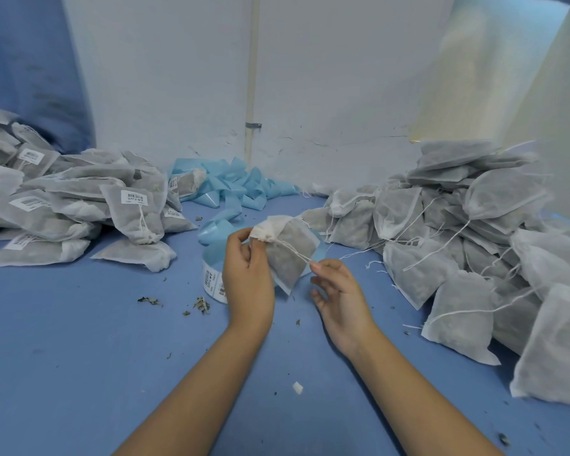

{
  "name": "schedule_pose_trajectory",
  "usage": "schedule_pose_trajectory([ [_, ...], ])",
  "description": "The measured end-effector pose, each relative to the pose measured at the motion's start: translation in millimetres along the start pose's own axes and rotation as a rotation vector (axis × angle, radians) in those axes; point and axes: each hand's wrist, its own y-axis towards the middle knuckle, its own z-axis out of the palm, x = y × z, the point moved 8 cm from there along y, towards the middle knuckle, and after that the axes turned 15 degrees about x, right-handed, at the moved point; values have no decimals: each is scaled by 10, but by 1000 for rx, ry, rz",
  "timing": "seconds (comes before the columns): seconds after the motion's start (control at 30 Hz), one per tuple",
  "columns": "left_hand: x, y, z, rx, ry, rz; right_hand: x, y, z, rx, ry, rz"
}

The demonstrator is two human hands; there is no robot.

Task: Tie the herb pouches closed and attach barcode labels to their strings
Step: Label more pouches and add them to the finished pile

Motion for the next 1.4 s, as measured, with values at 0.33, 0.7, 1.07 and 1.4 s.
schedule_pose_trajectory([
  [0.33, 218, 19, 218, 207, -395, -217, -71, 50, -57, 12, 108, 4],
  [0.7, 264, -106, 285, 264, -233, -157, -92, 58, -3, 60, 47, -12],
  [1.07, 278, 10, -22, 76, -131, -190, -156, 19, 203, 143, -882, 12],
  [1.4, 320, -27, 12, 141, -135, -240, -119, -48, 374, 241, -1060, -65],
])
